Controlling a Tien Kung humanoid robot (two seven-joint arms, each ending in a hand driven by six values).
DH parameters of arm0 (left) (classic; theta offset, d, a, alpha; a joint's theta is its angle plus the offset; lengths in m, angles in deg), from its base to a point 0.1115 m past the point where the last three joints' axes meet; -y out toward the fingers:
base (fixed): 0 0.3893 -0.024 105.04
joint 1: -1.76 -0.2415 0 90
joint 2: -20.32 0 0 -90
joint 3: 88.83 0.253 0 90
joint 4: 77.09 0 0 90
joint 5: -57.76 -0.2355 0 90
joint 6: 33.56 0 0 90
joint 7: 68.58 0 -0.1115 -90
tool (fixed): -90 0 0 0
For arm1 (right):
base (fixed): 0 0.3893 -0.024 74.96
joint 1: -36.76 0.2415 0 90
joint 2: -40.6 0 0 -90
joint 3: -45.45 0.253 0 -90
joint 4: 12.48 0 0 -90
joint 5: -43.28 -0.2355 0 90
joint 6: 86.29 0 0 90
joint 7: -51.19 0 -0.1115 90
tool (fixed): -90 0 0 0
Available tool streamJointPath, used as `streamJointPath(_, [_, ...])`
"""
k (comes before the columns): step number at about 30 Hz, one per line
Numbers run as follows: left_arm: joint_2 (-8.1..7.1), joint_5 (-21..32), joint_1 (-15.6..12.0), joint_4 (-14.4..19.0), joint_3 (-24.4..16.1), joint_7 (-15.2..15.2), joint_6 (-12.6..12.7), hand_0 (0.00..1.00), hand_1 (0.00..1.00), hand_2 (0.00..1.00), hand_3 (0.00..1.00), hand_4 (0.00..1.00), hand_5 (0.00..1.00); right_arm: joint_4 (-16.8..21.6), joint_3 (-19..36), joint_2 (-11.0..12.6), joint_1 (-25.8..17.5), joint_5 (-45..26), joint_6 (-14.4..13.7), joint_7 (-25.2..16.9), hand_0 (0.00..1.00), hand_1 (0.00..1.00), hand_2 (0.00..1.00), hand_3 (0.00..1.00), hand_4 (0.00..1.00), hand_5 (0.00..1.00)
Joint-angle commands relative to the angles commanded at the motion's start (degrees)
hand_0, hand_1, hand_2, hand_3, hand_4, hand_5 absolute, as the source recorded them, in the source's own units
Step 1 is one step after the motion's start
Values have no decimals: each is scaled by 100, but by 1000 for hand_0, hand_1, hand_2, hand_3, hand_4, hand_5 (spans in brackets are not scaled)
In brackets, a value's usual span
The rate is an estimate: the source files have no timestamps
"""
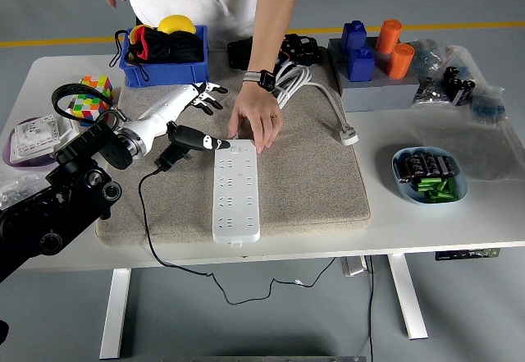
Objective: Pull the plug out,throw it away,press the button
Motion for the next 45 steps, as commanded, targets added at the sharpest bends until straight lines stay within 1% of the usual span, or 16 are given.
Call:
streamJointPath(1, [23,70,30,-52,38,4,-8,115,4,117,689,478,2,0,-3,2,-2,0,0,1,739,663,645,613,654,473])
streamJointPath(4, [91,236,129,-235,170,26,-23,115,4,117,689,478,2,0,-13,6,-12,4,0,12,739,663,645,613,654,473])
streamJointPath(6, [139,341,202,-359,287,103,-80,115,4,117,689,478,2,0,-20,7,-19,5,-1,15,739,663,645,613,654,473])
streamJointPath(7, [165,392,237,-420,353,144,-109,88,2,95,675,229,2,0,-27,7,-22,3,-2,15,739,663,645,613,654,474])
streamJointPath(9, [211,428,290,-514,454,204,-148,88,2,95,675,229,2,0,-39,6,-26,-1,-4,13,739,663,645,613,654,474])
streamJointPath(12, [326,589,384,-703,629,363,-269,88,2,95,675,229,2,0,-50,3,-30,-7,-7,5,739,663,645,613,654,474])
streamJointPath(13, [357,657,405,-755,659,406,-305,52,2,71,669,208,2,0,-51,1,-28,-8,-10,1,740,663,644,613,654,474])
streamJointPath(14, [386,747,429,-808,692,455,-346,52,2,71,669,208,2,0,-55,0,-25,-14,-9,-5,740,663,644,613,654,474])
streamJointPath(18, [489,956,549,-1015,892,563,-415,52,2,71,669,208,2,0,-34,-4,-30,-9,-8,-6,740,663,644,613,654,474])
streamJointPath(19, [511,977,573,-1056,930,600,-432,31,2,51,663,199,2,0,-24,-4,-34,-1,-8,-1,739,663,644,613,654,473])
streamJointPath(22, [566,1019,621,-1154,988,690,-480,31,2,51,663,199,2,0,-2,-4,-41,11,-9,4,739,663,644,613,654,473])
streamJointPath(29, [645,1138,751,-1360,1135,820,-547,25,2,46,663,187,2,0,22,-3,-42,27,-12,7,739,663,644,613,654,474])
streamJointPath(40, [727,1118,852,-1600,1125,916,-533,19,2,44,661,196,2,0,11,-6,-31,21,-14,-1,739,663,644,613,654,473])
streamJointPath(45, [733,1121,872,-1661,1209,962,-559,18,2,43,662,200,2,0,13,-2,-24,5,-17,-10,739,663,644,613,654,474])
